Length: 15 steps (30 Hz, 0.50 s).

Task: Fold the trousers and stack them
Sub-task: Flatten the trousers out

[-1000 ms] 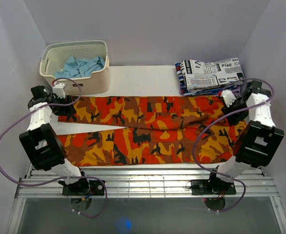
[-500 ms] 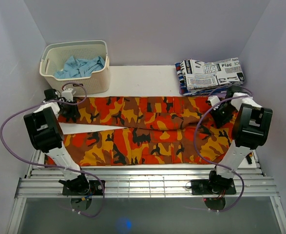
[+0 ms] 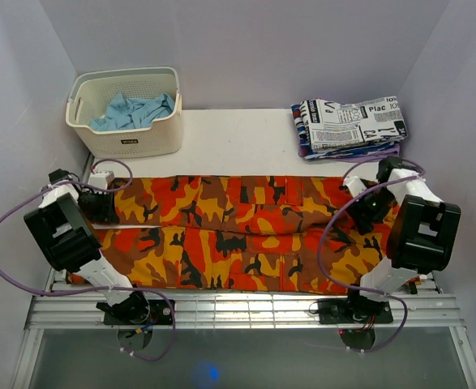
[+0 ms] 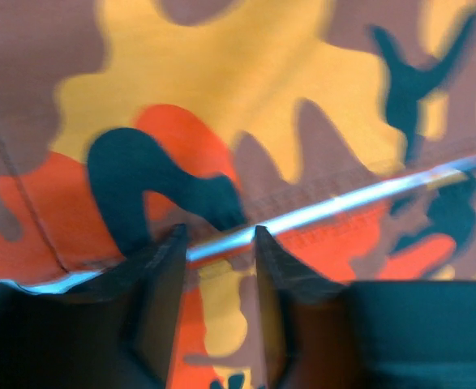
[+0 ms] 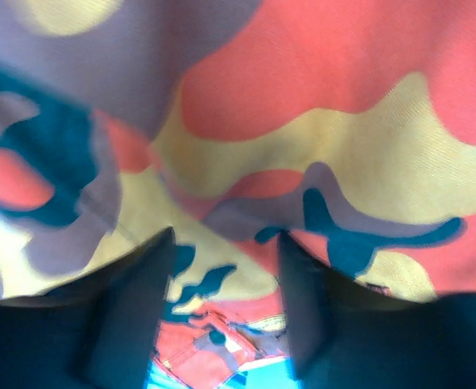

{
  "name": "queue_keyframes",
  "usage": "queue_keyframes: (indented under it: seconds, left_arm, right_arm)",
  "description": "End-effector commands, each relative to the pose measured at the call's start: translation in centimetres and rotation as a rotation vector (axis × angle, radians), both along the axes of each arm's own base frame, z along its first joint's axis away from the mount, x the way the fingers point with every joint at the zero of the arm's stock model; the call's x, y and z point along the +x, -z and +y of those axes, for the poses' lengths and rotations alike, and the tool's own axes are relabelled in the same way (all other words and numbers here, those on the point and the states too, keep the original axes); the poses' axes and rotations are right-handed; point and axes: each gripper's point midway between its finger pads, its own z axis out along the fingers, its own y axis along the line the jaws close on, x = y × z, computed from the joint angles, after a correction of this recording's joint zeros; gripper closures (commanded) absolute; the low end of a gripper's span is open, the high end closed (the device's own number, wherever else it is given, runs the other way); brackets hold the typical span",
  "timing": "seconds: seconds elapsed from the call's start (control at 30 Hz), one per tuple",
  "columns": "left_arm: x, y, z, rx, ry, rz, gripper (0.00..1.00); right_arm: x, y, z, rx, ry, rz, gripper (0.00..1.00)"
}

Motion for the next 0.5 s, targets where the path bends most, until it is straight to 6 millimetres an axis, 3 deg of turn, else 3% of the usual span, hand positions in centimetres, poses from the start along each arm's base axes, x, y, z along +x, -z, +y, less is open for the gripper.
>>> queue_keyframes:
  seconds: [0.0,0.03,0.1,0.13,0.17,0.2,0.23,0.27,0.3,0.37,0.4,0.47]
  left_arm:
    - [1.3,-5.5,-1.1,-0.011,0.145,-0.135,0.49]
    - [2.0,-6.8,-1.2,-0.023,0.159,-0.175,0.46]
    - [4.3,-10.5,-1.4,-0.039,0.203,-0.302,0.39]
    - [5.1,-11.7,-1.5,-0.038,0.223,-0.35,0.38]
    - [5.9,-13.0,-1.6,-0.038,0.238,-0.403,0.36]
    - [7.0,-14.5,-1.9,-0.04,0.263,-0.49,0.34]
    - [7.5,-15.1,-2.1,-0.04,0.281,-0.534,0.32]
    - [7.8,-15.7,-2.5,-0.038,0.324,-0.581,0.3]
    - [7.9,-16.4,-3.3,-0.062,0.373,-0.637,0.26]
    - [8.6,-16.9,-3.5,-0.037,0.433,-0.711,0.22]
    - [8.9,-16.8,-3.5,-0.046,0.438,-0.723,0.21]
    - [9.6,-17.1,-3.5,-0.063,0.449,-0.749,0.18]
  right_arm:
    - [2.1,-5.4,0.7,0.086,-0.049,-0.095,0.29]
    - [4.7,-7.9,0.0,0.069,-0.057,-0.181,0.25]
    - [6.4,-9.0,-0.9,0.068,-0.067,-0.195,0.15]
    - [8.6,-11.1,-1.8,0.046,-0.077,-0.252,0.14]
    - [9.4,-11.4,-2.2,0.04,-0.082,-0.25,0.14]
    - [9.4,-10.1,-2.6,0.056,-0.081,-0.17,0.14]
    - [11.1,-11.6,-3.4,0.033,-0.103,-0.202,0.14]
    - [11.6,-11.3,-3.8,0.03,-0.109,-0.181,0.14]
    - [11.6,-9.6,-4.4,0.034,-0.105,-0.109,0.14]
    - [13.4,-9.6,-5.4,0.008,-0.125,-0.119,0.14]
    - [13.8,-8.2,-6.1,0.001,-0.127,-0.091,0.14]
    - [14.7,-7.4,-6.8,-0.016,-0.155,-0.09,0.13]
